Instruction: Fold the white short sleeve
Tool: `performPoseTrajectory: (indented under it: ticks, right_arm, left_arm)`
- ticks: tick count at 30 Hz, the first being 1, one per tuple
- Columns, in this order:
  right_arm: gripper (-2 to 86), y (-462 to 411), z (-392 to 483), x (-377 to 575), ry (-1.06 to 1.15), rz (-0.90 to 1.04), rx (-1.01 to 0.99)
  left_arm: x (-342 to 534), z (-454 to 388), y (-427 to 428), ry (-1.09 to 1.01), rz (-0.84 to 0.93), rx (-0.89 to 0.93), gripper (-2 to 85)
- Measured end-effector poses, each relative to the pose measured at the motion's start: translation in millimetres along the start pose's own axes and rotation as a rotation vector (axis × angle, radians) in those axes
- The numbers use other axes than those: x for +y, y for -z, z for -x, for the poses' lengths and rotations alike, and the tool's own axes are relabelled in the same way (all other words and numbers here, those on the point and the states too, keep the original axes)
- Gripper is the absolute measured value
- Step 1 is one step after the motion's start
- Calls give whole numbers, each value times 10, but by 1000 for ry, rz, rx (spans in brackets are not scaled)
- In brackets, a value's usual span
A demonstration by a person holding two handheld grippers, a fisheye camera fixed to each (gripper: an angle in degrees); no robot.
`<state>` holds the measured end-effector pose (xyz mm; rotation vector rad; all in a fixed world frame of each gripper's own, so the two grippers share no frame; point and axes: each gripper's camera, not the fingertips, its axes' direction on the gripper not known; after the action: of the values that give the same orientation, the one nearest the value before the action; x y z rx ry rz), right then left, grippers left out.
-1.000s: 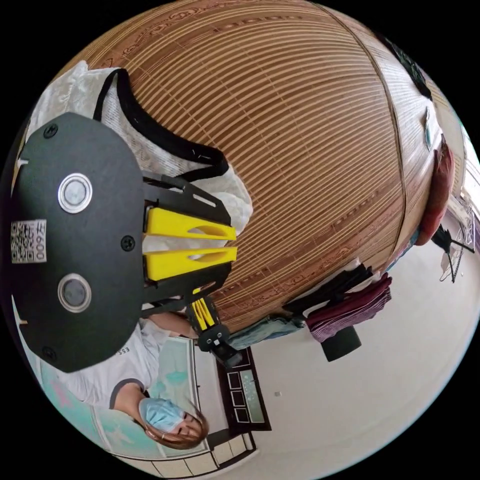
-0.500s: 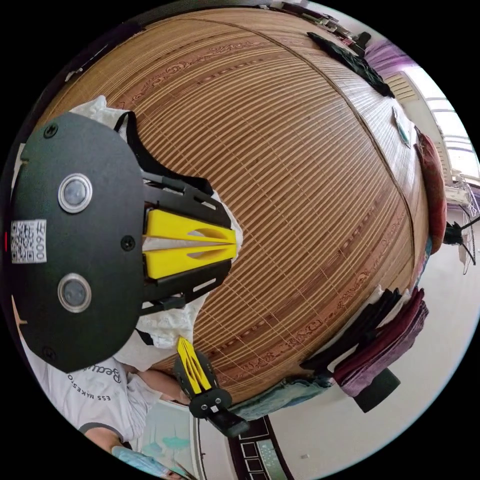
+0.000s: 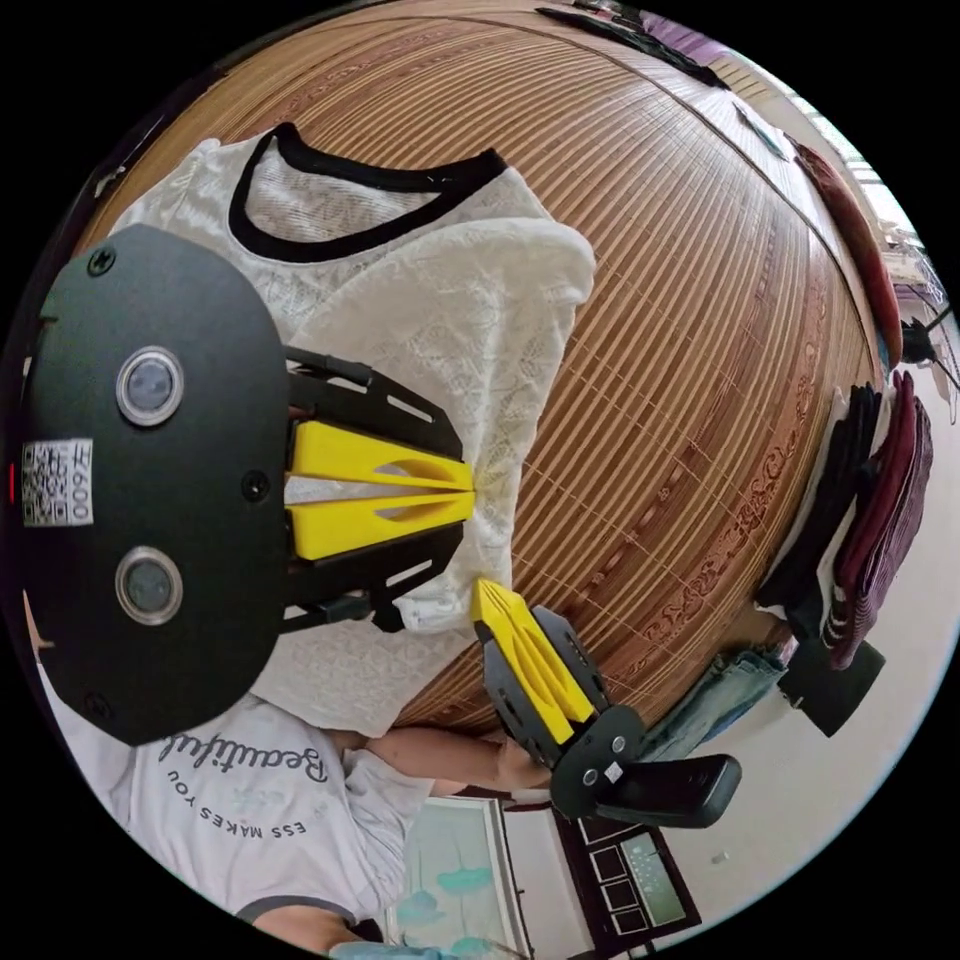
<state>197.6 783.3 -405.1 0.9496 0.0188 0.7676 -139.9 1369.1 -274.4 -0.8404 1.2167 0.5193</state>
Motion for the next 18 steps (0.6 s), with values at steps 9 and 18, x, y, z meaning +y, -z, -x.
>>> performPoseTrajectory:
  ticks: [9,18]
  right_arm:
    - [-8,221,-188,57,-29,-13,-35]
    - [-9,623,-320,179,-16,-136,-150]
  left_arm:
    - [379,-179,192,-77,-89,-28,1]
    - [755,-65,-516,-35,-3,-64,4]
